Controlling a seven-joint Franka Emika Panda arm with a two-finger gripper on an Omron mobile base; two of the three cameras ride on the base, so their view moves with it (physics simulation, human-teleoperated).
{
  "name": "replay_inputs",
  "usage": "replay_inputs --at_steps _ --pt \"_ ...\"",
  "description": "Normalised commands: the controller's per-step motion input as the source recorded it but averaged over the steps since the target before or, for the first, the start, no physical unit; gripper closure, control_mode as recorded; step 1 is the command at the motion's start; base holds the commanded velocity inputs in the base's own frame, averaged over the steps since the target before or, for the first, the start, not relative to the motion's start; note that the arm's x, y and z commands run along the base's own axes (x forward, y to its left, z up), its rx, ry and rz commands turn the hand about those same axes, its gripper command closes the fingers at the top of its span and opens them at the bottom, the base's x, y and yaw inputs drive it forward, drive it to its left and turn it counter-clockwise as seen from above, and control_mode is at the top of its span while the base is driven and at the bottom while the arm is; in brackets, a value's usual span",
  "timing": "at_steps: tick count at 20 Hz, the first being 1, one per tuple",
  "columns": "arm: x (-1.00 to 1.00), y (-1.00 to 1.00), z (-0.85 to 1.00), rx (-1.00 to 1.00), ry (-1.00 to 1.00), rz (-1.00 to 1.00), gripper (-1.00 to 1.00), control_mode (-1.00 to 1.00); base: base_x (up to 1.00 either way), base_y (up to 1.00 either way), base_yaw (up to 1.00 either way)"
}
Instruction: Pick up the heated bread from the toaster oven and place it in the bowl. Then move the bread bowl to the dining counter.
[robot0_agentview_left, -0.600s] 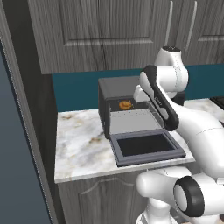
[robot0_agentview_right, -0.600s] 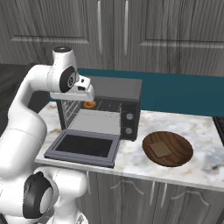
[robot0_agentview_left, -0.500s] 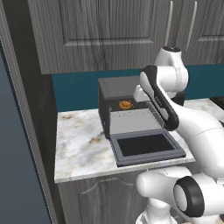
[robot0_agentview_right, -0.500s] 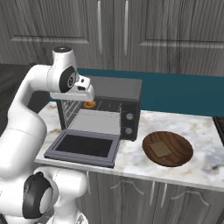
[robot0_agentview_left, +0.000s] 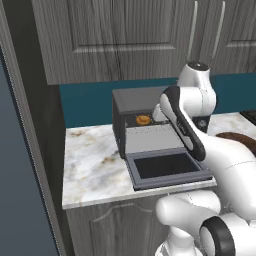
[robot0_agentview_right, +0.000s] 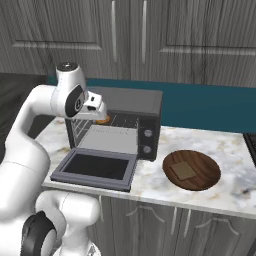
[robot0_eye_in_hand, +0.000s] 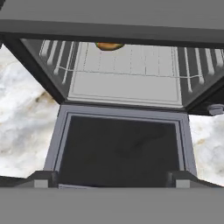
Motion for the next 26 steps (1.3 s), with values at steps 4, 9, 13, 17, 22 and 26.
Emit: replay_inputs --at_steps 4,9,13,17,22,26 --pt "0.00 0.06 -0.74 0.00 -0.25 0.00 -1.00 -1.00 0.00 0.00 0.00" --pt "0.18 0.02 -0.19 0.01 -0.25 0.00 -1.00 -1.00 0.00 0.00 0.00" --pt "0.32 0.00 0.00 0.01 -0.21 0.00 -1.00 -1.00 0.00 0.00 0.00" --pt "0.19 -0.12 -0.07 0.01 -0.20 0.00 -1.00 -1.00 0.00 0.00 0.00" --pt "0.09 -0.24 -0.07 0.01 -0.04 0.01 -1.00 -1.00 0.00 0.00 0.00" --pt "0.22 -0.33 0.00 0.04 -0.05 0.01 -1.00 -1.00 0.00 0.00 0.00"
